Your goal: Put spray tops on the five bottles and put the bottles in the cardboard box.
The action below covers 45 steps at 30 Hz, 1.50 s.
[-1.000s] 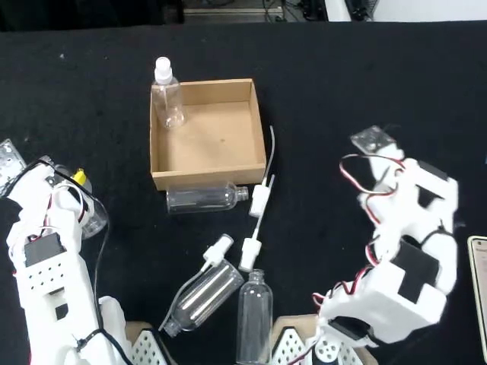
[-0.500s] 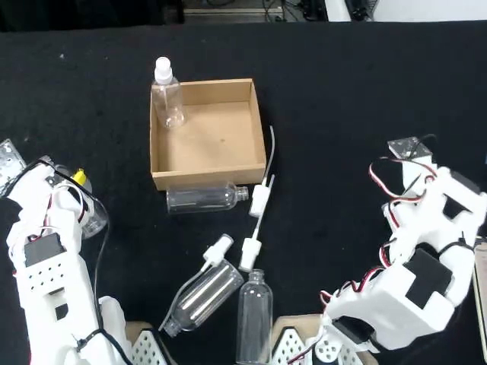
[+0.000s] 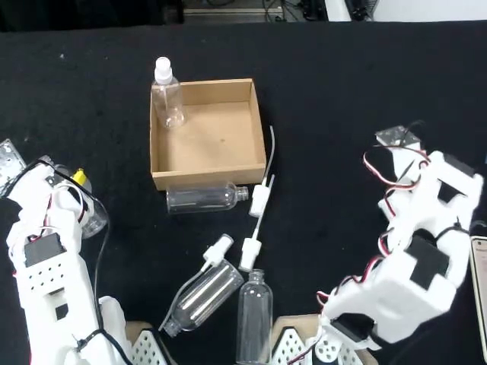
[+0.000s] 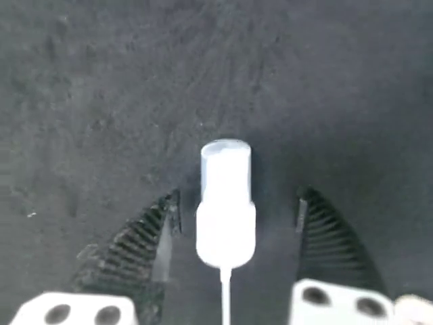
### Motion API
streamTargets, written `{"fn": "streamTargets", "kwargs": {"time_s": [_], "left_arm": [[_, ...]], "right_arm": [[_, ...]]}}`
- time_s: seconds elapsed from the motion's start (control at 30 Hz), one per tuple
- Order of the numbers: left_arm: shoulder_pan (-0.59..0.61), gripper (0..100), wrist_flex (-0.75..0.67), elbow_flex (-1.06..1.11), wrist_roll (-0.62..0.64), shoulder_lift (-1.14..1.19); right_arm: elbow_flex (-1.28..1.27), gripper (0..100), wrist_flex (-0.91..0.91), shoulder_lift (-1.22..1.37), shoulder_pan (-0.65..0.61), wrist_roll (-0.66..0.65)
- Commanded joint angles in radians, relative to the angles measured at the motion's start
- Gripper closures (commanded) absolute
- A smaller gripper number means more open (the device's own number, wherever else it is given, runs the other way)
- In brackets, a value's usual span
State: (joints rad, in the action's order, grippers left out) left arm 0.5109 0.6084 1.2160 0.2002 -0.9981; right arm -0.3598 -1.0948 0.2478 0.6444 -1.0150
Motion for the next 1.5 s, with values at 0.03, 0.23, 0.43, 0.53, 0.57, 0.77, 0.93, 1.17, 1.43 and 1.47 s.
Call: {"fn": "streamTargets", "kwargs": {"time_s": [0.03,0.23,0.43,0.53,0.57,0.77,0.93,1.17,1.43,1.47], "left_arm": [[0.010,97,-0.021,-0.015,0.005,-0.029],[0.005,97,-0.021,-0.015,0.005,-0.029],[0.002,97,-0.021,-0.015,0.005,-0.029],[0.001,97,-0.023,-0.015,0.005,-0.031],[0.001,97,-0.023,-0.016,0.005,-0.031],[-0.107,97,-0.023,-0.013,0.005,-0.031],[-0.200,97,-0.118,0.056,0.003,-0.031],[-0.202,97,-0.516,0.259,-0.184,-0.031],[-0.211,97,-0.700,0.340,-0.278,-0.031],[-0.209,97,-0.709,0.340,-0.278,-0.031]], "right_arm": [[0.054,80.6,0.015,0.018,0.049,-0.057],[0.051,97.7,0.000,-0.047,0.063,-0.052],[0.053,98.8,-0.110,-0.278,0.018,-0.002],[0.053,98.8,-0.141,-0.429,-0.037,0.146],[0.053,98.8,-0.146,-0.483,-0.063,0.201],[0.054,98.8,-0.152,-0.782,-0.301,0.542],[0.058,98.8,-0.120,-0.969,-0.566,0.735],[0.056,98.8,0.032,-1.079,-0.842,0.902],[0.048,98.8,0.207,-1.087,-1.025,0.977],[0.041,98.8,0.236,-1.089,-1.042,0.977]]}}
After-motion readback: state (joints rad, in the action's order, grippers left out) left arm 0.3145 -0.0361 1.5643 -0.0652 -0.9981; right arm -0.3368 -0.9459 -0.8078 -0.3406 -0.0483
